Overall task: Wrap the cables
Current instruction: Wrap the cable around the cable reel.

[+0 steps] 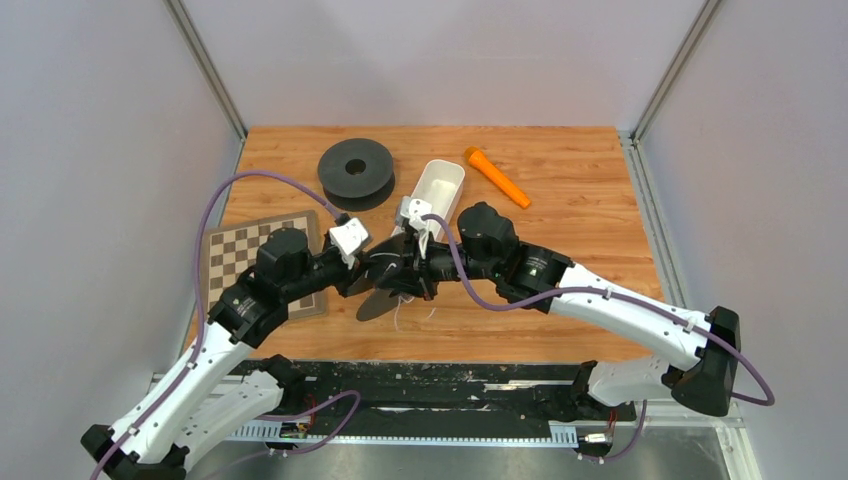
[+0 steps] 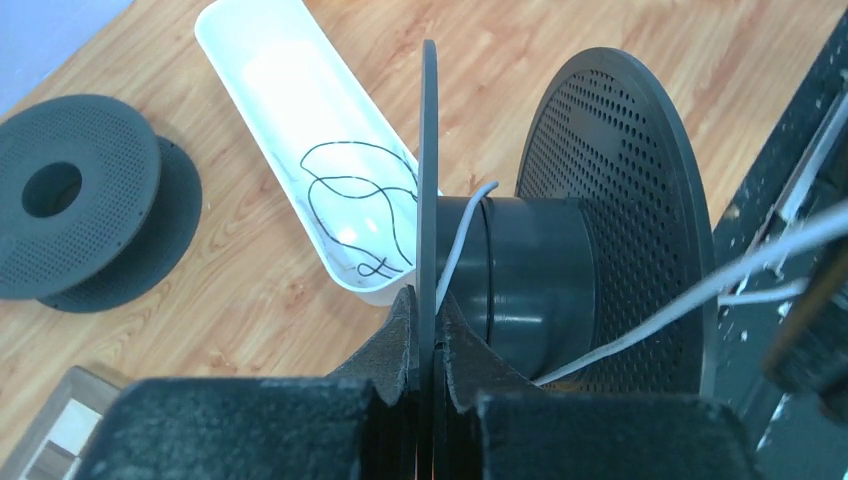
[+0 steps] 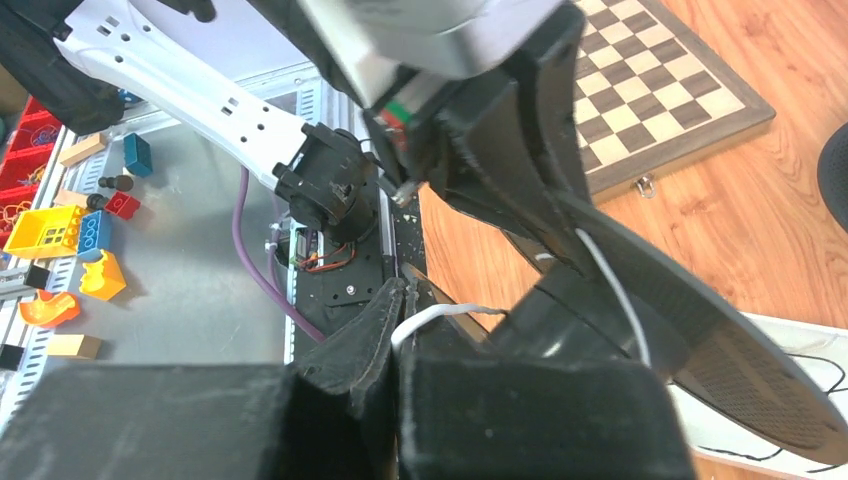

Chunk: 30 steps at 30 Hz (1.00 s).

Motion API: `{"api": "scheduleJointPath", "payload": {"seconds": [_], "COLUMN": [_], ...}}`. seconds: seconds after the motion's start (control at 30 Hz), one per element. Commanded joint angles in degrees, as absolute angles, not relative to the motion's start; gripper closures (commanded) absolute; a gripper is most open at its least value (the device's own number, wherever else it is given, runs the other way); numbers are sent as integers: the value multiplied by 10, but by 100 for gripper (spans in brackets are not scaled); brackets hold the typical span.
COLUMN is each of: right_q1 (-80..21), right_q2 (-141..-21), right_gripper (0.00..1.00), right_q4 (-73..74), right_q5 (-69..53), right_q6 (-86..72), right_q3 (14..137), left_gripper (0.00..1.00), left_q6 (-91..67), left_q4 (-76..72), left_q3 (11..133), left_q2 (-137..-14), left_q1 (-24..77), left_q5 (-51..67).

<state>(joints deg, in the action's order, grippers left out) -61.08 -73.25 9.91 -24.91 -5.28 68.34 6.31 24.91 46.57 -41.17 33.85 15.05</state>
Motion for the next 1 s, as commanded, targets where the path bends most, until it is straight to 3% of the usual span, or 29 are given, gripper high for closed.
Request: {"api": "scheduleJointPath", "payload": {"seconds": [0.0,0.37,0.6,0.97], "right_q1": [-594,-526,-510,-508], "right_q2": [-726,-650,-612,-543], "right_gripper": [100,96,100,96], "right_q4": [71,105,133,132], "right_q5": [-271,-311,-295,-266], "right_q6": [-60,-52,-24,-19], "right_q3": [712,632,595,521], "left_gripper": [100,100,100,100], "left_q6": [177,189,170,-19], "left_q4": [280,311,359,292], "left_q3": [490,513,576,619], "left_q2": [-390,-357,-349,-344], "left_q1": [338,338,338,338], "left_q5": [194,277,341,345]}}
